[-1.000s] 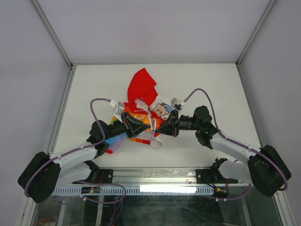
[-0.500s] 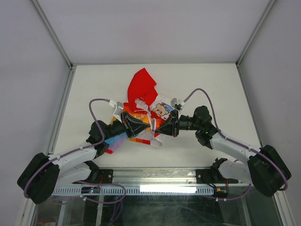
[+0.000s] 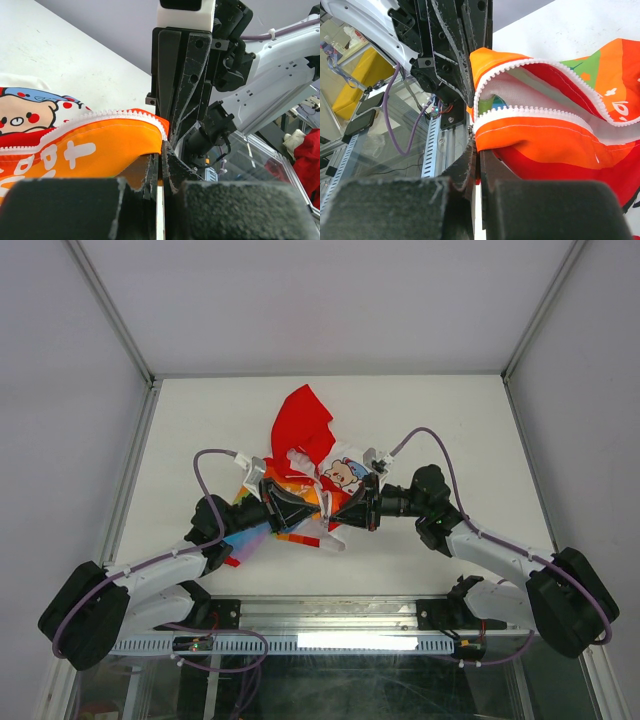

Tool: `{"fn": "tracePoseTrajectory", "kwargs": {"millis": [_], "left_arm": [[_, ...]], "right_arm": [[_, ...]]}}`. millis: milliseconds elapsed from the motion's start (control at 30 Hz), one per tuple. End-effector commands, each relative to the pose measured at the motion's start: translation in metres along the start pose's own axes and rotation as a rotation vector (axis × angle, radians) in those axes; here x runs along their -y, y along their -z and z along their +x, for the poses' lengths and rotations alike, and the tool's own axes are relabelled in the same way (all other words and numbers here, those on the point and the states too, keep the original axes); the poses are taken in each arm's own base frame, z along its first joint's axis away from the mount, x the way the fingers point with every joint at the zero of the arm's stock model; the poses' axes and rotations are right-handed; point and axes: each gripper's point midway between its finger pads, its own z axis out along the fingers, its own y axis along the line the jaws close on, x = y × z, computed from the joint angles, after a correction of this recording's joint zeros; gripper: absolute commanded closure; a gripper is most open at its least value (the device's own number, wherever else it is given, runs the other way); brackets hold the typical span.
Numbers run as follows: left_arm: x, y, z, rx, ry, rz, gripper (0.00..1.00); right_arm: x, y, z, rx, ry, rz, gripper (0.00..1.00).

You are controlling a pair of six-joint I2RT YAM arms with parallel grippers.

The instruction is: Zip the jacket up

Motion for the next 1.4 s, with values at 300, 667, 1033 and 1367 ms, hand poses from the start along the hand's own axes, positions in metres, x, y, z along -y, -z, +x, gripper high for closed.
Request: {"fn": "tracePoseTrajectory", "kwargs": {"millis": [300,667,1033,1367], "left_arm": [[0.010,0.000,-0.006,0.007,-0.054,0.059,1.00],[0.005,0.006,0.006,-0.027,-0.015,0.032,1.00],[0.000,0.008,0.013,-0.060,-0.009,-0.007,1.00],[0.002,0.011,-0.011,0.037,0.046,-0.075,0.83]], "right_arm": [[-0.007,-0.008,-0.038,0.089,0.080,-0.014,1.00],[-0.009,-0.010,-0.055,0.110,0.119,-0.018,1.00],[-0.011,-0.006,-0.061,0.133,0.122,-0.001,1.00],[0.001,-0.011,-0.054,0.099,0.054,0.018,1.00]]}}
